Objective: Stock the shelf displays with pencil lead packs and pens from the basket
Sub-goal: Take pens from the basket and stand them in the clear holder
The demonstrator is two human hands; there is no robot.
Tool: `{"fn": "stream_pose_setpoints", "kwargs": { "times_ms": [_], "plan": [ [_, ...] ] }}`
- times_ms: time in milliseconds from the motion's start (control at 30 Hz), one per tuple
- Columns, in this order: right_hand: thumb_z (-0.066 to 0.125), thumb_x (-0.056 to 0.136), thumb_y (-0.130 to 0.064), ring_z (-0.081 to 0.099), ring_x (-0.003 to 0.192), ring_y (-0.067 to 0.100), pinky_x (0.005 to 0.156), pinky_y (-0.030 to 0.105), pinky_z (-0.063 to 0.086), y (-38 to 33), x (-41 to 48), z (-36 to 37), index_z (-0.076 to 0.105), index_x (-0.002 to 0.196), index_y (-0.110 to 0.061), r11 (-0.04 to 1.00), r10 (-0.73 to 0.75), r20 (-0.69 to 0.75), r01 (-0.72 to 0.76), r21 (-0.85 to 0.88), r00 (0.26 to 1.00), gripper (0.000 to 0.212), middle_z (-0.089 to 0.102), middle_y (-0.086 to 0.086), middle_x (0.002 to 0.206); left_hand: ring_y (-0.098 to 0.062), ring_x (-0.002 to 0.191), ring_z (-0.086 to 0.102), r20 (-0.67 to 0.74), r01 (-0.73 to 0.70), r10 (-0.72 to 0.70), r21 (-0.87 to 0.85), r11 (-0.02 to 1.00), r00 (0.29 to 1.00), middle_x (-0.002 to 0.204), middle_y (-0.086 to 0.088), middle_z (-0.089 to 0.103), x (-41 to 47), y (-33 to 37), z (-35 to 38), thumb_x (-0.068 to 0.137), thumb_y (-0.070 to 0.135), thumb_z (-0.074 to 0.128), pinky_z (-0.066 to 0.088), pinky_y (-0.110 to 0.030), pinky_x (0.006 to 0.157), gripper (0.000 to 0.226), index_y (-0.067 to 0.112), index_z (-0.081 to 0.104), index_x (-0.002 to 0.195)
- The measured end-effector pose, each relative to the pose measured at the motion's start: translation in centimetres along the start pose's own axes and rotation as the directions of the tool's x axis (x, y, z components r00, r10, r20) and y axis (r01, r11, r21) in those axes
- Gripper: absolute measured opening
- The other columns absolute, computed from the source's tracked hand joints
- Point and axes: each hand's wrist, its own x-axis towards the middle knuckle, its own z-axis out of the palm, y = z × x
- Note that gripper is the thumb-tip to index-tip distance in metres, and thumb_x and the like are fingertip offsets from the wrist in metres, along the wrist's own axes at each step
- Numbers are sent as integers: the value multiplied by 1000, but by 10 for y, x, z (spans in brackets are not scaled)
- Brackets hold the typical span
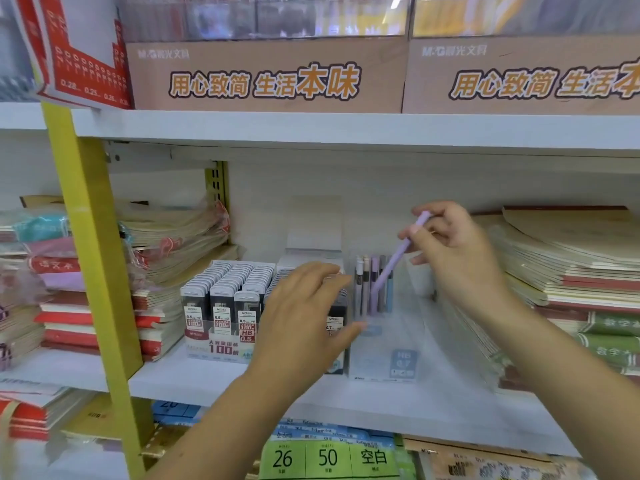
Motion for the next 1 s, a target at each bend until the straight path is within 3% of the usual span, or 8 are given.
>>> {"fn": "stream_pose_setpoints", "kwargs": {
  "times_ms": [100, 333, 533, 667, 767, 833, 900, 1000],
  "plan": [
    [64, 92, -18, 70, 86, 13, 80, 41, 58, 25, 5, 12, 58, 97, -34, 956, 19, 171, 32, -292, 985, 18, 72, -3, 93, -15, 153, 15, 214, -83, 54, 129, 988, 975, 163, 8, 28, 2, -9, 12, 89, 66, 54, -2, -33, 120, 68, 37, 41, 148],
    [66, 90, -22, 63, 74, -1, 69, 24, 50, 51, 5, 28, 50, 93, -41, 893, -28, 242, 134, -430, 970, 25, 66, -16, 77, -23, 124, 61, 174, -138, 107, 180, 974, 979, 138, 1, 63, -2, -14, 22, 74, 56, 78, 43, -48, 107, 53, 31, 69, 120],
    [68, 89, -23, 62, 62, 9, 60, 28, 51, 52, 4, 32, 40, 93, -42, 875, -53, 244, 163, -457, 968, 34, 64, -2, 69, -22, 124, 61, 157, -151, 124, 170, 974, 980, 137, 2, 63, -3, -19, 25, 74, 57, 76, 42, -47, 107, 52, 31, 70, 118],
    [68, 89, -18, 63, 73, 22, 69, 37, 53, 51, 3, 35, 51, 91, -22, 839, 13, 290, 147, -523, 957, 18, 65, 3, 77, -23, 126, 59, 160, -165, 139, 163, 973, 977, 139, 1, 62, -1, -19, 26, 75, 57, 75, 40, -48, 109, 52, 29, 69, 119],
    [67, 90, -16, 59, 85, 23, 75, 30, 45, 40, 5, 32, 64, 99, -14, 787, -6, 282, 179, -591, 959, 10, 57, 5, 96, -24, 144, 40, 160, -155, 133, 137, 978, 978, 153, -1, 48, -3, -15, 21, 84, 55, 70, 24, -49, 122, 57, 29, 60, 135],
    [63, 92, -15, 54, 82, 13, 75, 22, 40, 29, -3, 26, 66, 111, -16, 808, -103, 178, 187, -559, 979, 19, 51, 0, 101, -24, 145, 39, 81, -162, 152, 133, 978, 985, 153, -3, 48, -11, -14, 16, 88, 50, 68, 28, -48, 121, 58, 26, 57, 139],
    [60, 94, -12, 51, 77, 2, 71, 15, 41, 13, -29, 21, 63, 112, -24, 888, -176, 34, 174, -425, 984, 22, 52, -8, 94, -23, 125, 55, -117, -143, 148, 52, 988, 982, 132, -2, 63, -31, -13, 13, 90, 39, 66, 44, -39, 107, 41, 20, 65, 127],
    [55, 94, -19, 56, 71, 6, 62, 13, 44, 0, -95, 26, 56, 102, -41, 974, -194, -87, 182, -131, 977, 24, 59, -10, 81, -15, 93, 54, -332, -15, -29, -129, 991, 943, 99, 3, 64, -94, -15, 20, 93, 28, 55, 37, -19, 86, 22, 18, 67, 109]
  ]
}}
